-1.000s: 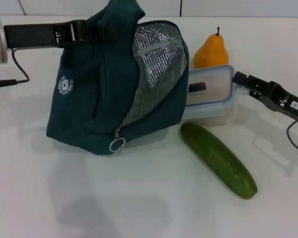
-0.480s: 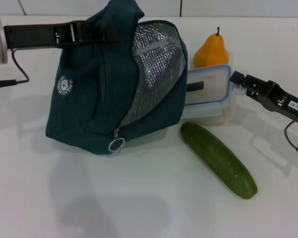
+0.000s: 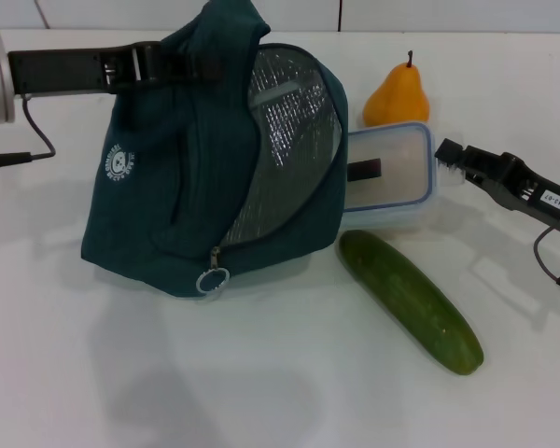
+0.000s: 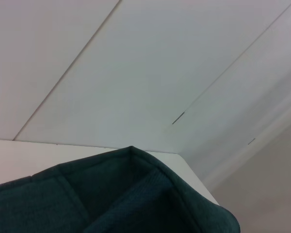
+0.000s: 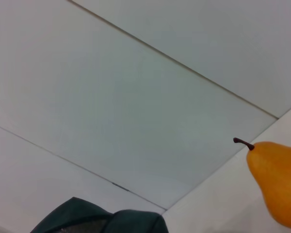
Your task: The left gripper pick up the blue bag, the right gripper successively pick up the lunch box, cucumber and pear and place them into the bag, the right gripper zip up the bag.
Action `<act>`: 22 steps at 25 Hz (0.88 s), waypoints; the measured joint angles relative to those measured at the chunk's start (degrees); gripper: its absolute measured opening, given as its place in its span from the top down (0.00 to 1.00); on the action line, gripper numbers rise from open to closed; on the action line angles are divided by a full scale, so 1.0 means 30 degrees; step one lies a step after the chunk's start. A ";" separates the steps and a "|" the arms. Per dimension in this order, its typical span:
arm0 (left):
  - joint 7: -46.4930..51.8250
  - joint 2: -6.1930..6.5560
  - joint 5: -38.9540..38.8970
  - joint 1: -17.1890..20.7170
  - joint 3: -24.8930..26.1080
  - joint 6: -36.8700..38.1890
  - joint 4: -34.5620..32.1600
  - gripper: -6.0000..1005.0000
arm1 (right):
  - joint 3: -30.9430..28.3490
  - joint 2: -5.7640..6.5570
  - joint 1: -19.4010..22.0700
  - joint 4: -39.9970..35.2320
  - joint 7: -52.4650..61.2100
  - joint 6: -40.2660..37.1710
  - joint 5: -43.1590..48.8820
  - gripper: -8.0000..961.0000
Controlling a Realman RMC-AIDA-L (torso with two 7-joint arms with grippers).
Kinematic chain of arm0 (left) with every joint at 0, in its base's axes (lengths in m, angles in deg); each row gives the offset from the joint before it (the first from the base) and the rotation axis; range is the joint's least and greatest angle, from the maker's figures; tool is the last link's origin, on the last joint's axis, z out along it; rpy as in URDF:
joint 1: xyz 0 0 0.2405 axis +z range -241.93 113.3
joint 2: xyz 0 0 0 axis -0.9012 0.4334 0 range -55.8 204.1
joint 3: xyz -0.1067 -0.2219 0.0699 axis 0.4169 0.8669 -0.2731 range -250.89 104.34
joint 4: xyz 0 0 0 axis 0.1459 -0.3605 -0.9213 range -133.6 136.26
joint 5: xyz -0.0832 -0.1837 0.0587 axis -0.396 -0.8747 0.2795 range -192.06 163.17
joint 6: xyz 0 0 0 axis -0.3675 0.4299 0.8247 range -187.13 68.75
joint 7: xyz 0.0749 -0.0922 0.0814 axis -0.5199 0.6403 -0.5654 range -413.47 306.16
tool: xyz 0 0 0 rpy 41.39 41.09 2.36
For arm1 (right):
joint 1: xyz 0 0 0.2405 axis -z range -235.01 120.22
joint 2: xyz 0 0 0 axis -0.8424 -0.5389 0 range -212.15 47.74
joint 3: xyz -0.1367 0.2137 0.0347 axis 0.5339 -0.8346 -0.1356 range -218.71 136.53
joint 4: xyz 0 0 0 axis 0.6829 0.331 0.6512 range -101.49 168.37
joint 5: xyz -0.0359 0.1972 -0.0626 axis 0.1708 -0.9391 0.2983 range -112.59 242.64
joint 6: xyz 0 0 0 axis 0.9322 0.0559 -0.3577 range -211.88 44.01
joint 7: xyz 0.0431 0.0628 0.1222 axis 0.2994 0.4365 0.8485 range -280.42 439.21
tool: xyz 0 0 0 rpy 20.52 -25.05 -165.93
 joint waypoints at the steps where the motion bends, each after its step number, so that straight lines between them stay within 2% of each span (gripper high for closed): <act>1: 0.0000 -0.0008 0.0004 0.0002 0.0000 0.0001 0.0000 0.95 | -0.0022 0.0000 0.0000 -0.0001 0.0005 -0.0006 -0.0001 0.78; 8: 0.0000 0.0000 -0.0071 0.0023 0.0001 0.0001 0.0000 0.95 | -0.0054 -0.0001 0.0032 -0.0158 0.0464 -0.0120 -0.0107 0.89; 22: -0.0247 0.0031 -0.0328 0.0103 0.0006 0.0002 0.0028 0.95 | -0.0099 0.0107 0.1194 0.0264 0.1215 -0.1550 -0.2017 0.89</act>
